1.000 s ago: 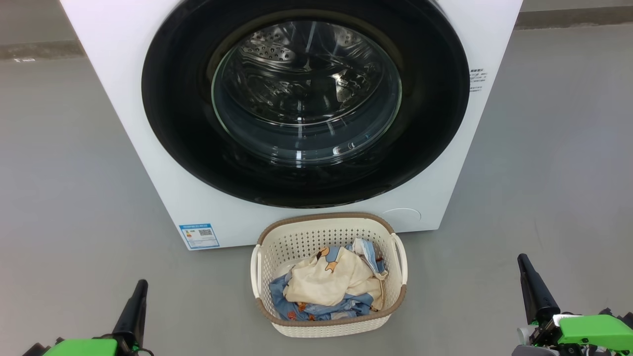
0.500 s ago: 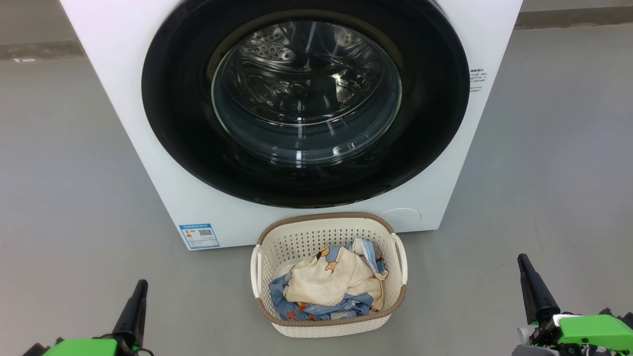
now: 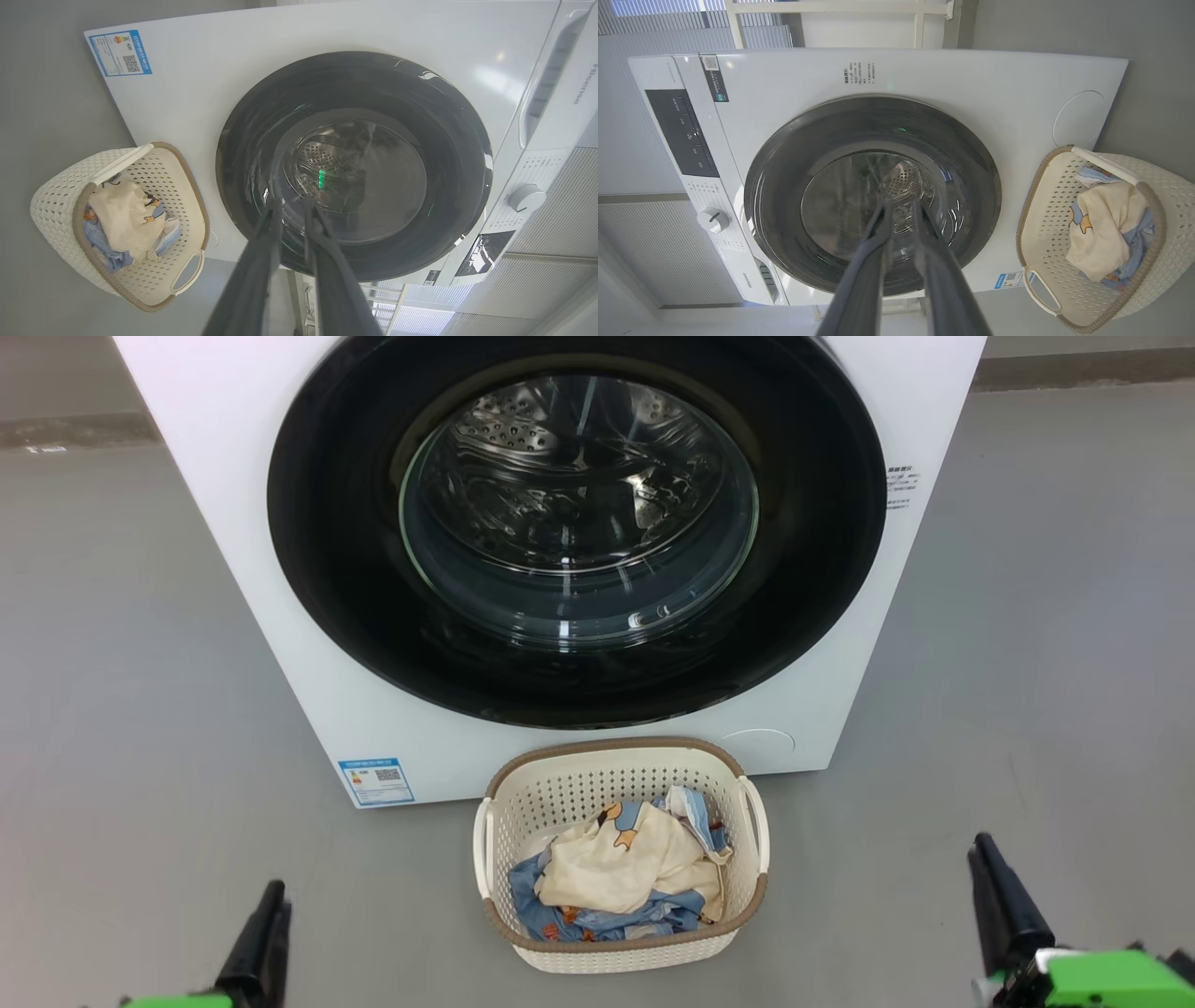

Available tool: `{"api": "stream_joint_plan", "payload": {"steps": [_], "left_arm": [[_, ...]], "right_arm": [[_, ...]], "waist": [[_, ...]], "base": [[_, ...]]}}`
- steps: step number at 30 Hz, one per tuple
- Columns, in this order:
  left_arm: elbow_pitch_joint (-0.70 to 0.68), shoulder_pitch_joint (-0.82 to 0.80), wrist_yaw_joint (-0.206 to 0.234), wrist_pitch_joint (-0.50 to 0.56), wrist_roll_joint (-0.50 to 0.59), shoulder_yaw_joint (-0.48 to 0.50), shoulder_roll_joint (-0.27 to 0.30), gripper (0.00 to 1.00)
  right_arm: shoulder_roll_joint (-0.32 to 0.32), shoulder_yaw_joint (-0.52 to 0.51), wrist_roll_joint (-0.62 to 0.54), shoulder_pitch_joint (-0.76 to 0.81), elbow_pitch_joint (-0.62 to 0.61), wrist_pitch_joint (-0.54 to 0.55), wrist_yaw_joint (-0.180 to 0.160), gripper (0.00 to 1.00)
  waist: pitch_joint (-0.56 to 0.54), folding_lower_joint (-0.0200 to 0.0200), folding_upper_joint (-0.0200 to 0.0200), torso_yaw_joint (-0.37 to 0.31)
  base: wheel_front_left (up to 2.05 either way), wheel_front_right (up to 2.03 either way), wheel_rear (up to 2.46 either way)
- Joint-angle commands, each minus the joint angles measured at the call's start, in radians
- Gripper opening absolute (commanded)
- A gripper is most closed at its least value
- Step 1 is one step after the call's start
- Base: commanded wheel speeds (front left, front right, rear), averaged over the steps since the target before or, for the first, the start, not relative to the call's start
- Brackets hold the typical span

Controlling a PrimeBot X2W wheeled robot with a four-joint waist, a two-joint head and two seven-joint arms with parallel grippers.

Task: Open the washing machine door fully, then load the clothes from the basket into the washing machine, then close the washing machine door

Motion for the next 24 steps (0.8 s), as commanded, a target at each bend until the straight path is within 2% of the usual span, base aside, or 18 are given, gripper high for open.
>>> {"api": "stream_joint_plan", "payload": {"steps": [1,6,10,14,24], "left_arm": [[0.002,0.002,0.000,-0.001,0.000,0.000,-0.001,1.00],[0.024,0.024,0.001,-0.008,0.003,-0.006,-0.011,1.00],[0.017,0.027,0.001,-0.020,0.007,-0.010,-0.010,1.00],[0.009,0.031,0.001,-0.032,0.010,-0.014,-0.009,1.00],[-0.007,0.036,0.000,-0.062,0.035,-0.022,-0.004,1.00]], "right_arm": [[0.001,0.000,0.000,0.001,0.003,-0.001,0.000,1.00],[0.010,0.001,-0.003,0.021,0.025,-0.008,0.000,1.00],[0.008,0.004,-0.008,0.025,0.015,-0.019,0.000,1.00],[0.005,0.008,-0.013,0.030,0.003,-0.031,0.000,1.00],[-0.002,0.014,-0.058,0.037,-0.026,-0.061,0.000,1.00]], "waist": [[0.000,0.0000,0.0000,0.000],[0.003,0.0003,0.0000,0.000],[0.000,0.0023,0.0000,0.000],[0.002,0.0002,0.0000,0.000],[0.005,0.0000,0.0000,-0.001]], "base": [[0.00,0.00,0.00],[0.00,0.00,0.00],[0.00,0.00,0.00],[0.00,0.00,0.00],[0.00,0.00,0.00]]}}
